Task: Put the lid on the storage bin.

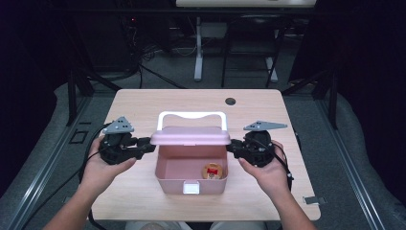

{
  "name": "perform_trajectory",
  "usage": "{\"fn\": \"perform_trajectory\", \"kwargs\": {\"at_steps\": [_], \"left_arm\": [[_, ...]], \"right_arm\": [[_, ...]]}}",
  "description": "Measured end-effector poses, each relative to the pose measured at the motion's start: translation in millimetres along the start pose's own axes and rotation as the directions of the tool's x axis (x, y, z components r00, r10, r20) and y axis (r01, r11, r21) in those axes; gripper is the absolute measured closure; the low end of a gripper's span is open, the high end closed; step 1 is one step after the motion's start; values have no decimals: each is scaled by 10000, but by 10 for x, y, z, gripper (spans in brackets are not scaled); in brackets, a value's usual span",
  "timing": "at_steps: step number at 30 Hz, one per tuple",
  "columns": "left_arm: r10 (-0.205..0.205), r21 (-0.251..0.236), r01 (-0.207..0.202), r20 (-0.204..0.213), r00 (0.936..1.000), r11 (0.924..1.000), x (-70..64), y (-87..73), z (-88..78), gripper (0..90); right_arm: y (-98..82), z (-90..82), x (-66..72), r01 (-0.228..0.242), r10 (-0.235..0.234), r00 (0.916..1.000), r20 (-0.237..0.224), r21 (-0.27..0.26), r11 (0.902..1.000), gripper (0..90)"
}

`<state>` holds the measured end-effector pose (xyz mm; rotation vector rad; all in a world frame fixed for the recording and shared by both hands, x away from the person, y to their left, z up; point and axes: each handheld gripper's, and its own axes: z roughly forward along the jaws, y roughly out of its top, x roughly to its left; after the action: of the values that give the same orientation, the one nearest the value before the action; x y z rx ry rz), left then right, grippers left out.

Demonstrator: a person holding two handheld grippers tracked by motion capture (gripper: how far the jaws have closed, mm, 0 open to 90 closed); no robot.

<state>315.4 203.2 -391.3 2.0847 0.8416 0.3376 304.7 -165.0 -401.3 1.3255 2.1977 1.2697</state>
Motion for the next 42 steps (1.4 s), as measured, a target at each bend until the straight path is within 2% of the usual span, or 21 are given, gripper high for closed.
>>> {"fn": "perform_trajectory", "kwargs": {"at_steps": [13,24,42], "left_arm": [[-19,-78,18,-12,10000,10000,-73,-108,-13,674],[68,49,-67,-81,9999,10000,-139,-216,7,657],[-259,139,257,107,9996,9996,-193,-449,78,643]], "right_arm": [[-102,-30,48,105,-105,9999,59,32,9999,726],[-229,-33,83,169,-168,9997,-162,56,9998,721],[-446,10,60,-68,80,9996,-284,406,9992,707]]}}
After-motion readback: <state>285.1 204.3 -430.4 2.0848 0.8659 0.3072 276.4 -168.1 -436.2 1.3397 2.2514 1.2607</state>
